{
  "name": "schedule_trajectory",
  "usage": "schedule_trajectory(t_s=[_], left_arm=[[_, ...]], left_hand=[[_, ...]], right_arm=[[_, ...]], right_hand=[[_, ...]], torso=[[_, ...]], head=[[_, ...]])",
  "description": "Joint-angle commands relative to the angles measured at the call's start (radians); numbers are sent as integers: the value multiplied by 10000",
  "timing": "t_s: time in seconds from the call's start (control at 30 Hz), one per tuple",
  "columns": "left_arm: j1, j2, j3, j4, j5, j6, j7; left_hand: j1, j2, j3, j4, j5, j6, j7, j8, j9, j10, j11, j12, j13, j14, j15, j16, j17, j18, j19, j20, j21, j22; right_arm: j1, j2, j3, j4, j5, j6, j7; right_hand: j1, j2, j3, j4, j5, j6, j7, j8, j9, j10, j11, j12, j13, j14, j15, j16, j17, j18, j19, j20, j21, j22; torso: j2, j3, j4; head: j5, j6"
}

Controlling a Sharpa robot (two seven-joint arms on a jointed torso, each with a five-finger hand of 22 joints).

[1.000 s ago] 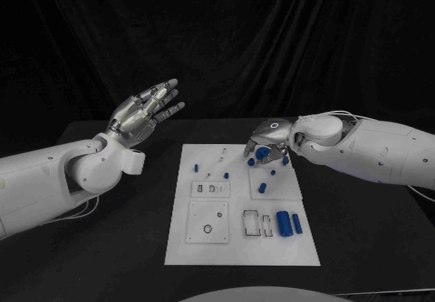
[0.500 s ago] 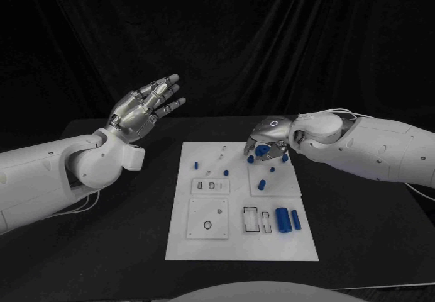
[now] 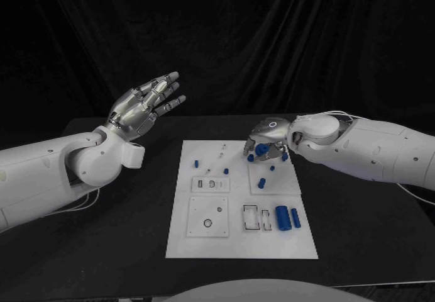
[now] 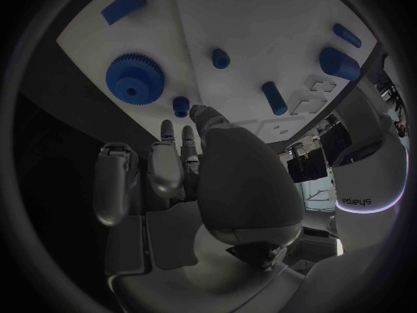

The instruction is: Assemble the parts on the task board

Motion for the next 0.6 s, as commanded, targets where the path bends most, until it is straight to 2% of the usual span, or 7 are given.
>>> schedule_trajectory(t_s=[0.03, 0.27, 0.6], left_arm=[[3, 22, 11, 7, 0, 154, 535], [-1, 43, 11, -24, 0, 160, 492], [-13, 69, 10, -42, 0, 211, 462]], left_hand=[[63, 2, 50, 18, 58, 65, -5, 49, 11, -59, 25, 28, -3, -18, -18, -12, 0, 103, -32, 69, -1, -6], [75, 12, 68, 20, 63, 79, -8, 59, 13, -67, 24, 31, -3, -27, -29, -25, -4, 100, -40, 69, -7, -10], [93, 19, 96, 23, 68, 66, 0, 61, 10, -83, 37, 35, -4, -41, -77, -42, -9, 97, -52, 67, -16, -15]], right_arm=[[-48, 35, 7, -73, -87, -298, 22], [-104, 137, 7, -243, -87, -412, 60], [-253, 277, 7, -402, -87, -432, 137]], right_hand=[[91, -34, 78, -8, -63, 95, -2, 35, 25, 80, -11, 34, 21, 49, -21, -62, -17, 45, -24, 22, -31, 15], [128, -10, 154, -37, -71, 181, 26, 78, 78, 77, -7, 26, 42, 41, -20, -82, -51, 47, -31, 23, -41, 12], [171, 15, 279, -89, -82, 352, 79, 174, 197, 131, -12, 44, 92, 40, -21, -93, -57, 49, -43, 24, -56, 14]], torso=[[-12, -2, 4], [-20, -2, 7], [-39, -5, 5]], head=[[2, -9], [-41, -33], [-29, -95]])
